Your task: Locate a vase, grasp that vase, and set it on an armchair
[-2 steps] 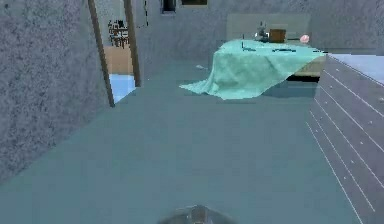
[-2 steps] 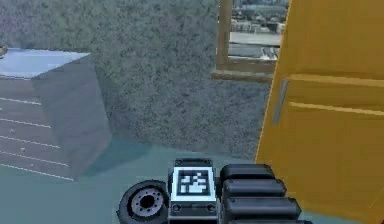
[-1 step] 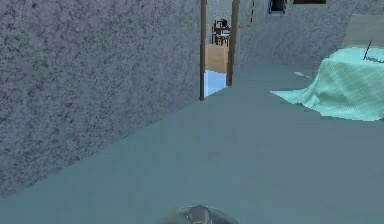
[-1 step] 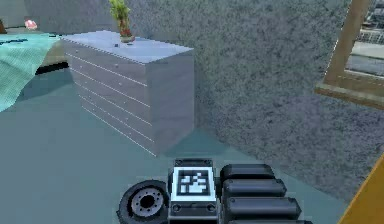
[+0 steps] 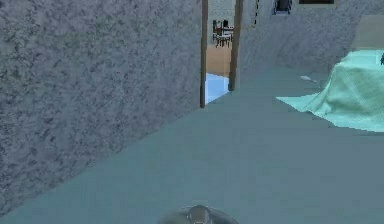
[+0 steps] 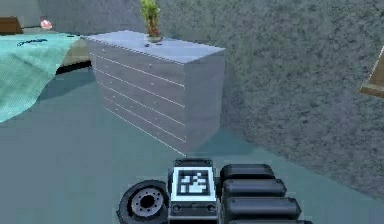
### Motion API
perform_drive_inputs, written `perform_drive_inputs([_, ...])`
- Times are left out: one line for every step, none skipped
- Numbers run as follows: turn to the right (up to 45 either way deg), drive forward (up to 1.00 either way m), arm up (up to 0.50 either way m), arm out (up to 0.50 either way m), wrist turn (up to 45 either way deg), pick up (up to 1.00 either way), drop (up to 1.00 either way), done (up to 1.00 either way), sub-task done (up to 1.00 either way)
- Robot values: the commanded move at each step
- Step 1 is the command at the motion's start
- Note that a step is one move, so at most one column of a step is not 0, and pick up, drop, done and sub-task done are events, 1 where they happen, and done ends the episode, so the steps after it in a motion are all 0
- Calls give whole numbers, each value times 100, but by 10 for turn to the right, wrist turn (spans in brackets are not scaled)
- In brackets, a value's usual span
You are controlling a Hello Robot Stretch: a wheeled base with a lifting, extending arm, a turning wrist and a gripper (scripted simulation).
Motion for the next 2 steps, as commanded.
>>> perform_drive_inputs([90, 0, 0, 0, 0, 0, 0, 0, 0])
perform_drive_inputs([0, 100, 0, 0, 0, 0, 0, 0, 0])
